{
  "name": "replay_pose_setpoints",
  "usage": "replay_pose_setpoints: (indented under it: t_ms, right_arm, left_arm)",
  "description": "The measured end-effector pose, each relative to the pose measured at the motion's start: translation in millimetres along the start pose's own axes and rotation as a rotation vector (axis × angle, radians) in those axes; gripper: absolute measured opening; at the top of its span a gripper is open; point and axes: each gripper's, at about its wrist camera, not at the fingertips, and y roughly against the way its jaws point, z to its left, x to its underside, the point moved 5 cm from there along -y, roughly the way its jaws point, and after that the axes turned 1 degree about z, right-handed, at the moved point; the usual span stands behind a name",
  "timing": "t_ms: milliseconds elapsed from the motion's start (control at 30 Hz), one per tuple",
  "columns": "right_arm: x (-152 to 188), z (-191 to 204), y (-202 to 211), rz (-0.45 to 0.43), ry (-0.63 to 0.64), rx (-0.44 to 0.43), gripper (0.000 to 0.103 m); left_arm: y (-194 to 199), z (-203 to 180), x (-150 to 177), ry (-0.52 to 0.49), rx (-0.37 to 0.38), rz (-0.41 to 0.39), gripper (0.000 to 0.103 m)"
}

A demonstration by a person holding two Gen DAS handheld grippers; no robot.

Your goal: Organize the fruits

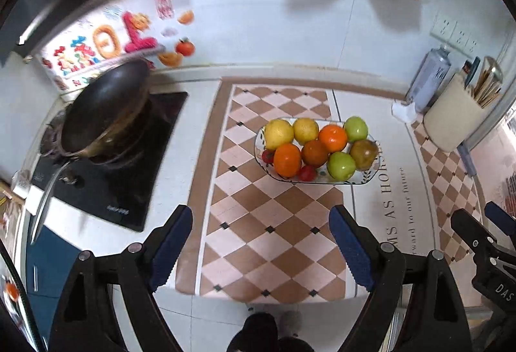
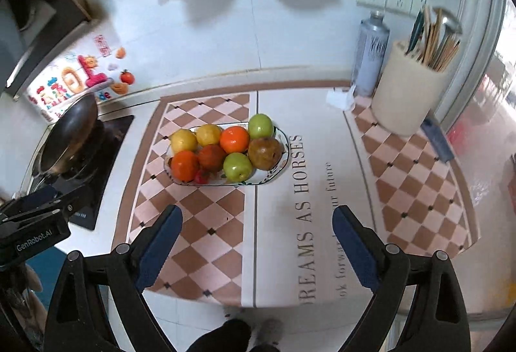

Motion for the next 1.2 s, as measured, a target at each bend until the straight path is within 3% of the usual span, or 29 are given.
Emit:
replay_pose_setpoints:
  t_ms: [300,500,1200]
  right_arm:
    - [32,9,89,-0.092,0.022,-0.008,0.096]
    - [49,27,142,-0.139,0.045,-0.011,0.097]
    - [77,55,227,-0.231,0.056,-0.033,0.097]
  left_arm:
    - [85,4,34,-0.009,-0.024,-0.116,0.087]
    - [120,11,54,-0.005,-0.001,-0.131,0.087]
    - [190,26,83,-0.028,0.019,-0.215,0.087]
